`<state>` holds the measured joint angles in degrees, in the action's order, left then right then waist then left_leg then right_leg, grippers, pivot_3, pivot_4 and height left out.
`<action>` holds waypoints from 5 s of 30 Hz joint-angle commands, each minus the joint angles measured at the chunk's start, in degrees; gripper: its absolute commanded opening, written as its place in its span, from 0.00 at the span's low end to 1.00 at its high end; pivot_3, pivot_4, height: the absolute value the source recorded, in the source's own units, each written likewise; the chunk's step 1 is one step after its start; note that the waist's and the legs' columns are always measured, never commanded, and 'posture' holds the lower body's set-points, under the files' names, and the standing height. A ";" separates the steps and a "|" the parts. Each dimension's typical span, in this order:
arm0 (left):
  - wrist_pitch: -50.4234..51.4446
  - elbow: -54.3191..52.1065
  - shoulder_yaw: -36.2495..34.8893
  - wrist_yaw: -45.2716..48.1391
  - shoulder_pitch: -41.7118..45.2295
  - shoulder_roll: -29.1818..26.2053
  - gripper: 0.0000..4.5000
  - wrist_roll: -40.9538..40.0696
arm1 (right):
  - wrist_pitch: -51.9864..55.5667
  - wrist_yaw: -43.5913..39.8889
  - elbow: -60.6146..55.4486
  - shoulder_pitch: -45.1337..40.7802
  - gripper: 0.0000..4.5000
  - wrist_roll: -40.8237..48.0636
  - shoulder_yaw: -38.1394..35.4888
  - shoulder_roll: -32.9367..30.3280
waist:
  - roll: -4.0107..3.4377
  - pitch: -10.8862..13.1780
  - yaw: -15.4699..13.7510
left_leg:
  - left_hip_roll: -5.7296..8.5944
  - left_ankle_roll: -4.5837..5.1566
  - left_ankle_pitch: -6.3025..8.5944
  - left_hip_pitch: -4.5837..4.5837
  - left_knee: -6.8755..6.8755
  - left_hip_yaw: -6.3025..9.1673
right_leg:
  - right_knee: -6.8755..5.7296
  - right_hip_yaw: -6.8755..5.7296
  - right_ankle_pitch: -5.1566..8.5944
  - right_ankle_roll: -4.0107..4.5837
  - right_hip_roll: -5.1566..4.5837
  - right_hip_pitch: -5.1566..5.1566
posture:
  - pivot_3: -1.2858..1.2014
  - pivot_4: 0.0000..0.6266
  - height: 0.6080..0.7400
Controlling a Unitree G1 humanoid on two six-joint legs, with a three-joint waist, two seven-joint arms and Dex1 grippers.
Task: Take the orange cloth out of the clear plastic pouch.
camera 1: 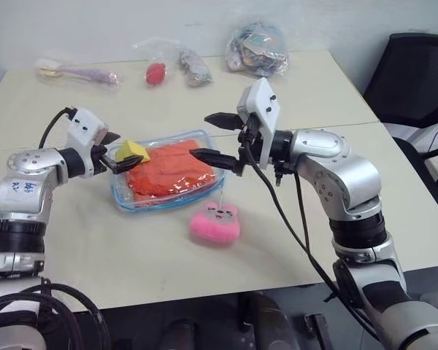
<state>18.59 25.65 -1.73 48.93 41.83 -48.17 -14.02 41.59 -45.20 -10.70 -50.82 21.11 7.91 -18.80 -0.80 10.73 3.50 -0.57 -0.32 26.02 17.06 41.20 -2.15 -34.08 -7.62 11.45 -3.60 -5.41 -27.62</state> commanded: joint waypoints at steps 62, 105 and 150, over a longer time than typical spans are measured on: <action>18.65 -35.74 -59.73 -28.80 -53.14 8.85 0.99 -3.97 | -13.54 -19.16 1.87 6.51 0.92 3.28 1.26 -11.84 | 0.43 -0.18 -1.90 | -0.18 0.09 0.12 0.03 0.05 0.12 | 0.19 -0.08 -0.08 -0.04 -0.24 0.07 | 0.52 0.24 1.00; -14.76 -27.71 4.74 0.99 -20.98 -7.19 0.50 12.79 | -10.18 -18.18 -14.38 29.15 0.92 10.84 -11.62 -30.15 | 0.08 0.02 -3.47 | -0.12 0.13 0.16 -0.01 0.02 -0.36 | 0.19 0.20 -0.13 0.02 0.09 0.21 | 0.52 0.24 1.00; -42.80 -27.51 -3.35 8.65 -34.28 -12.85 0.58 8.01 | -17.74 -30.23 -10.25 31.66 0.92 11.70 -12.20 -36.15 | 0.09 0.02 -3.46 | -0.15 0.17 0.19 -0.03 0.10 -0.36 | 0.19 0.17 -0.17 -0.03 0.07 0.23 | 0.52 0.24 1.00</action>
<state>-28.09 2.05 -0.83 58.81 9.05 -59.84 -2.97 24.86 -75.37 -20.40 -18.77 32.62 -3.06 -54.82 -0.72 10.75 0.04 -0.72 -0.15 26.21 17.03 41.30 -2.50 -33.88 -7.46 11.28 -3.64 -5.33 -27.40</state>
